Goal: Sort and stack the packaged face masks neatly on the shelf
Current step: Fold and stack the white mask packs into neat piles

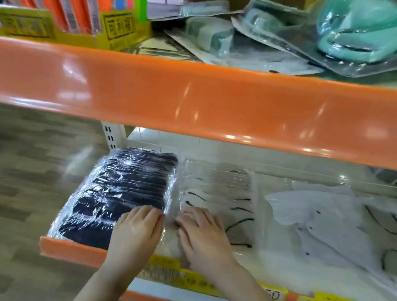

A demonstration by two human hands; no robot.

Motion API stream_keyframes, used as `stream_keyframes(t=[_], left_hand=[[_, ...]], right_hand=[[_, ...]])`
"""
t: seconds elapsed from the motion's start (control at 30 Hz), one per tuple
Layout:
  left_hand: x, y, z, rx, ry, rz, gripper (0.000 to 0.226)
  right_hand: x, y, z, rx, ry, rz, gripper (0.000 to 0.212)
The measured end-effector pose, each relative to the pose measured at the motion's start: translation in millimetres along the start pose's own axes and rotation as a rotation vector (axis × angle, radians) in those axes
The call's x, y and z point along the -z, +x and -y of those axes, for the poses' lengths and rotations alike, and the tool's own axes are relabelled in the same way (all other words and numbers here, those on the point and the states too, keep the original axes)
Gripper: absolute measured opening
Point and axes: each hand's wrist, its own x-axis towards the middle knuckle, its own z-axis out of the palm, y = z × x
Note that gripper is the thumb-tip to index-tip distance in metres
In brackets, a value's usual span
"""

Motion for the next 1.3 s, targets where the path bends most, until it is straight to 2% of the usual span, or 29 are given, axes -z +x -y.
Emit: stream_keyframes(t=[0.33,0.47,0.6,0.9,1.03,1.17,1.3], left_hand=[[-51,37,-129,-0.214,-0.099,0.045,0.026],[-71,43,-191,-0.296,-0.206,0.065,0.026],[-90,47,-254,-0.373,-0.277,0.108,0.025],[-126,49,-372,-0.408,-0.339,0.203,0.025],[-140,46,-411,-0.423,-0.333,0.260,0.011],[-151,47,-453,-0.396,-0.319,0.313,0.018],[-157,41,-490,-0.366,-0.372,0.357,0.018]], right_hand=[[51,-64,-104,-0.263,-0.118,-0.183,0.025],[83,-95,-145,-0.359,-0.159,-0.247,0.023],[118,-129,-188,-0.410,-0.162,-0.227,0.023],[179,-191,-267,-0.540,-0.263,-0.150,0.025],[198,-212,-299,-0.545,-0.275,-0.125,0.027],[216,-235,-335,-0.560,-0.252,-0.172,0.021],[236,-255,-369,-0.625,-0.259,-0.132,0.044]])
